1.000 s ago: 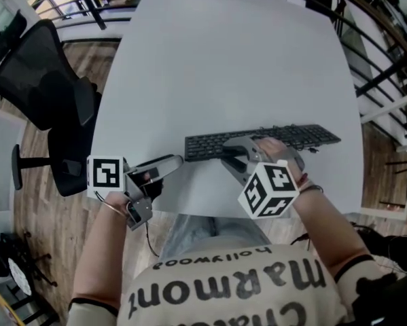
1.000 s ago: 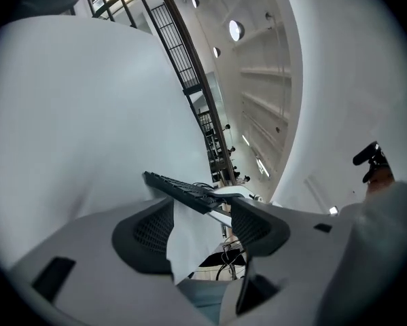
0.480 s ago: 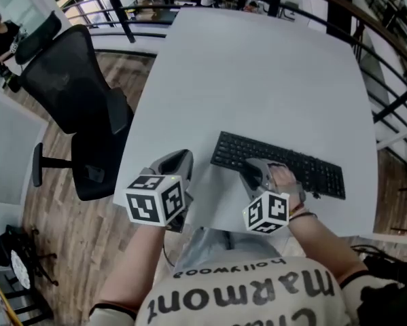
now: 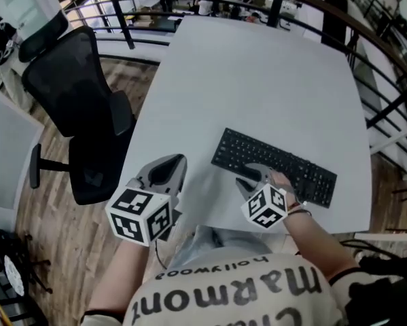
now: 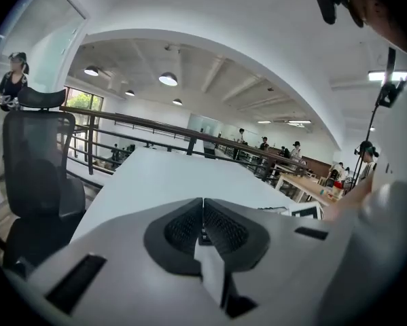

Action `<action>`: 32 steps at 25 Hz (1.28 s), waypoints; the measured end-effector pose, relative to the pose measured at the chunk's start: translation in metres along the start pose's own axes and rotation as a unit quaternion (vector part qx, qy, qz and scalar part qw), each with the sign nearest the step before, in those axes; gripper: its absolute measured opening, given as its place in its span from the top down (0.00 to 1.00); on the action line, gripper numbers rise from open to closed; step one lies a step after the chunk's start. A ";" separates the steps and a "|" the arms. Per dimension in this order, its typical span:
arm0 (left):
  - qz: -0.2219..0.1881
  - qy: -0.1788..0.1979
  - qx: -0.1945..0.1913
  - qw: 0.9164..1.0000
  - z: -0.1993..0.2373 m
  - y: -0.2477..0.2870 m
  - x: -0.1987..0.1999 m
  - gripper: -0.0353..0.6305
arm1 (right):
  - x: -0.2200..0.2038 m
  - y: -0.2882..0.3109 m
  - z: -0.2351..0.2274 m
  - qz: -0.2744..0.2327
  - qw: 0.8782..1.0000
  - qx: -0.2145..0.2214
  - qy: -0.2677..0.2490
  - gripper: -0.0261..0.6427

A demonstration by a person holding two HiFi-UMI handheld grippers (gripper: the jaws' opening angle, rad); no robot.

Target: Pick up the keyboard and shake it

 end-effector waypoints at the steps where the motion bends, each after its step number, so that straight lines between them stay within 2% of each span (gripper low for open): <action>1: 0.004 -0.003 -0.008 1.000 0.004 -0.006 -0.004 0.94 | 0.003 -0.008 -0.003 -0.012 0.998 0.016 0.065 0.70; 2: 0.010 -0.008 -0.012 1.000 0.007 -0.011 -0.009 0.94 | 0.004 -0.020 -0.010 -0.036 0.987 0.037 0.154 0.70; 3: 0.015 -0.014 -0.013 1.000 0.009 -0.016 -0.015 0.94 | 0.004 -0.035 -0.021 -0.072 0.961 0.068 0.260 0.72; 4: 0.019 -0.021 -0.011 1.000 0.010 -0.022 -0.020 0.94 | 0.002 -0.054 -0.036 -0.121 0.916 0.106 0.369 0.75; 5: 0.021 -0.028 -0.007 0.999 0.009 -0.026 -0.025 0.94 | -0.001 -0.074 -0.052 -0.175 0.857 0.147 0.461 0.80; 6: 0.020 -0.033 -0.002 0.999 0.007 -0.029 -0.027 0.94 | -0.004 -0.095 -0.068 -0.226 0.799 0.182 0.526 0.80; 7: 0.017 -0.034 0.003 0.999 0.005 -0.030 -0.028 0.94 | -0.007 -0.116 -0.083 -0.271 0.754 0.203 0.563 0.81; 8: 0.014 -0.030 0.006 0.999 0.004 -0.029 -0.029 0.94 | -0.010 -0.136 -0.096 -0.307 0.725 0.211 0.579 0.82; 9: 0.013 -0.022 0.008 1.000 0.004 -0.025 -0.030 0.94 | -0.013 -0.155 -0.105 -0.337 0.711 0.207 0.582 0.82; 10: 0.013 -0.013 0.007 1.000 0.004 -0.019 -0.030 0.94 | -0.015 -0.173 -0.111 -0.360 0.705 0.192 0.580 0.82; 11: 0.016 -0.004 0.005 1.000 0.004 -0.011 -0.030 0.94 | -0.018 -0.190 -0.116 -0.378 0.705 0.168 0.576 0.82; 12: 0.020 0.003 0.004 1.000 0.003 -0.001 -0.029 0.94 | -0.021 -0.207 -0.119 -0.390 0.710 0.133 0.571 0.84; 13: 0.024 0.008 0.006 1.000 0.002 0.009 -0.028 0.94 | -0.026 -0.223 -0.120 -0.392 0.721 0.091 0.564 0.88; 14: 0.024 0.014 0.013 1.000 0.001 0.019 -0.026 0.93 | -0.033 -0.237 -0.118 -0.388 0.731 0.051 0.558 0.89; 15: 0.021 0.021 0.020 0.999 0.000 0.028 -0.024 0.93 | -0.042 -0.251 -0.114 -0.383 0.735 0.016 0.558 0.89; 16: 0.016 0.030 0.028 0.999 0.000 0.037 -0.021 0.93 | -0.052 -0.265 -0.110 -0.381 0.731 -0.011 0.566 0.89; 17: 0.014 0.039 0.033 0.999 0.000 0.048 -0.019 0.93 | -0.064 -0.277 -0.105 -0.379 0.722 -0.033 0.578 0.89; 19: 0.030 0.047 0.034 0.998 0.003 0.075 -0.023 0.92 | -0.088 -0.294 -0.099 -0.366 0.708 -0.073 0.599 0.89; 20: 0.048 0.044 0.024 0.998 0.004 0.092 -0.028 0.85 | -0.099 -0.300 -0.096 -0.353 0.706 -0.095 0.606 0.89; 22: 0.095 0.019 -0.021 0.995 0.005 0.128 -0.041 0.58 | -0.123 -0.311 -0.087 -0.322 0.701 -0.145 0.620 0.89; 24: 0.137 -0.012 -0.056 0.989 0.003 0.156 -0.056 0.53 | -0.147 -0.324 -0.077 -0.299 0.685 -0.188 0.637 0.88; 26: 0.163 -0.025 -0.059 0.985 -0.001 0.171 -0.070 0.53 | -0.173 -0.336 -0.068 -0.282 0.666 -0.221 0.654 0.88; 29: 0.177 -0.018 -0.088 0.980 -0.036 0.180 -0.083 0.51 | -0.210 -0.350 -0.063 -0.280 0.641 -0.240 0.674 0.88; 30: 0.174 -0.003 -0.099 0.980 -0.052 0.183 -0.084 0.30 | -0.222 -0.352 -0.066 -0.280 0.631 -0.240 0.682 0.88; 31: 0.173 0.015 -0.106 0.979 -0.067 0.184 -0.086 0.24 | -0.234 -0.352 -0.070 -0.272 0.628 -0.239 0.689 0.88; 32: 0.175 0.026 -0.108 0.978 -0.079 0.183 -0.088 0.24 | -0.245 -0.349 -0.075 -0.253 0.637 -0.236 0.689 0.88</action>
Point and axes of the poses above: the fingertips, and each gripper's own axes: y forward along the fingers, z to its left, x out of its top, the point moved 8 cm from there along -y, backward along the fingers, and after that the axes turned 10 degrees about y, right-handed, at the moved point
